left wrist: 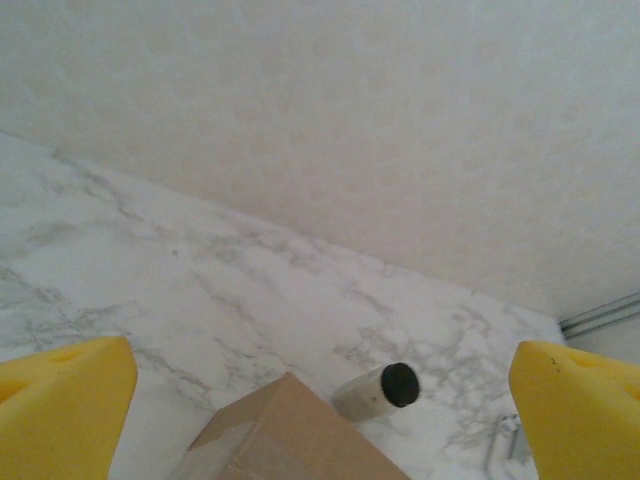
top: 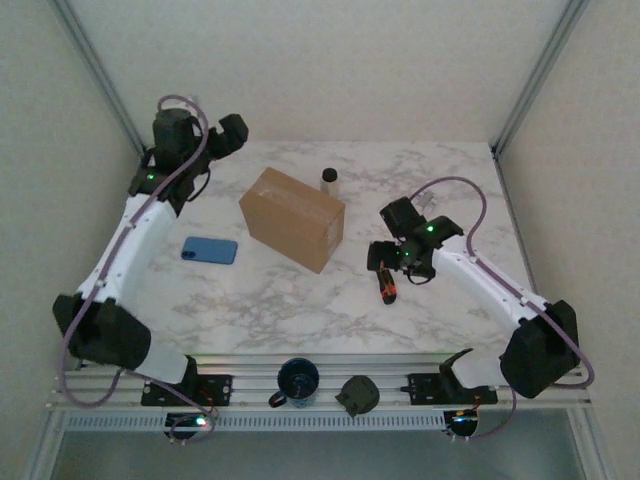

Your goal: Unpack the express box

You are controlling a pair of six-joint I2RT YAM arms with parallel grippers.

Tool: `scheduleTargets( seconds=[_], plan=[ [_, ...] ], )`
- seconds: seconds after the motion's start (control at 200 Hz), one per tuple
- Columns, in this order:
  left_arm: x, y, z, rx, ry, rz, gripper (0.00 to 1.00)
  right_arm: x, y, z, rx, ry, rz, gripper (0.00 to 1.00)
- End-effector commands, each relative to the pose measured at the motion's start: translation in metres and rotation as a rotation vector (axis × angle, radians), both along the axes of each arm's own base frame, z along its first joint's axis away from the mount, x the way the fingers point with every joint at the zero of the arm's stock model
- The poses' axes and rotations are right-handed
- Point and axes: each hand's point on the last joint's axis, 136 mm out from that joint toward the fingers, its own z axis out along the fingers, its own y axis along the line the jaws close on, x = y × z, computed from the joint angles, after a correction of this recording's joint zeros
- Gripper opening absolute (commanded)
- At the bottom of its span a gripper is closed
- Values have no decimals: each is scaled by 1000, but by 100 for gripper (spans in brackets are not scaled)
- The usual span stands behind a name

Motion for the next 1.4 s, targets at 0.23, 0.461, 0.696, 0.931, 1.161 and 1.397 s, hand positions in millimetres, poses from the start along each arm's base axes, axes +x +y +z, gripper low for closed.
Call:
scheduleTargets(
  seconds=[0.23,0.461,0.696,0.931,1.161,1.397],
  plan=[
    [-57,13,-46,-26,170,76,95,2,11,-76,-19,121,32,95],
    [-64,7,-52,-41,210,50,95,4,4,-105,-70,141,4,89],
    [-67,4,-52,-30,235,43,95,-1,4,-123,-76,183,-9,74],
    [-67,3,-51,-20,249,43,94,-5,-4,-126,-112,198,-35,62],
    [-66,-4,-43,-11,249,25,93,-11,-6,-128,-134,223,-33,51],
    [-69,-27,-31,-12,238,-34,90,-14,-6,-124,-139,221,-28,33]
  ],
)
